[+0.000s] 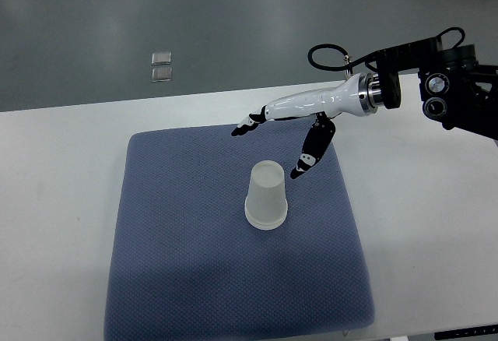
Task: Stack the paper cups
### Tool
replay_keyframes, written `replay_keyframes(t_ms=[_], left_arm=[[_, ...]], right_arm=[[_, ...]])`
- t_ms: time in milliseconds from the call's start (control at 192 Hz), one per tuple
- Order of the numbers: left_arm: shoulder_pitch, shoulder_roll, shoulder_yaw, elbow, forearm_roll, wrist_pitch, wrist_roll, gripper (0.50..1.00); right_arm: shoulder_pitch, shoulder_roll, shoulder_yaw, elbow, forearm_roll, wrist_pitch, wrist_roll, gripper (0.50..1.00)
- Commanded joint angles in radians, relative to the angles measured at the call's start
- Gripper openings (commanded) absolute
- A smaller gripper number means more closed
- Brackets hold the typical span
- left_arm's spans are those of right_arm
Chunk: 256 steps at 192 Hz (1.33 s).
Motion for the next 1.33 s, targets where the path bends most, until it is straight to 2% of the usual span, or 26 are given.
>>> replay_keyframes(t_ms=[0,218,327,504,696,894,1325], left_arm=[[0.000,0.000,0.000,0.000,0.000,0.000,0.000,1.000],[0.000,0.000,0.000,0.000,0.000,0.000,0.000,1.000],[0.000,0.000,0.000,0.000,0.000,0.000,0.000,1.000],[0.000,0.000,0.000,0.000,0.000,0.000,0.000,1.000],[0.000,0.000,0.000,0.000,0.000,0.000,0.000,1.000],[0.000,0.000,0.000,0.000,0.000,0.000,0.000,1.000],[0.000,0.000,0.000,0.000,0.000,0.000,0.000,1.000]], right_arm=[[-0.011,0.002,0.003,-0.039,0.102,-0.032,0.006,0.924],[-0.089,0.025,0.001,-0.126,0.499,-0.079,-0.003,0.921],[-0.135,0.071,0.001,-0.215,0.722,-0.122,-0.011,0.921],[-0.193,0.157,0.006,-0.358,0.984,-0.168,-0.104,0.924],[-0.242,0.229,0.006,-0.490,1.312,-0.171,-0.195,0.924],[-0.248,0.245,0.004,-0.543,1.601,-0.173,-0.207,0.924],[-0.259,0.248,0.004,-0.566,1.637,-0.135,-0.192,0.926]])
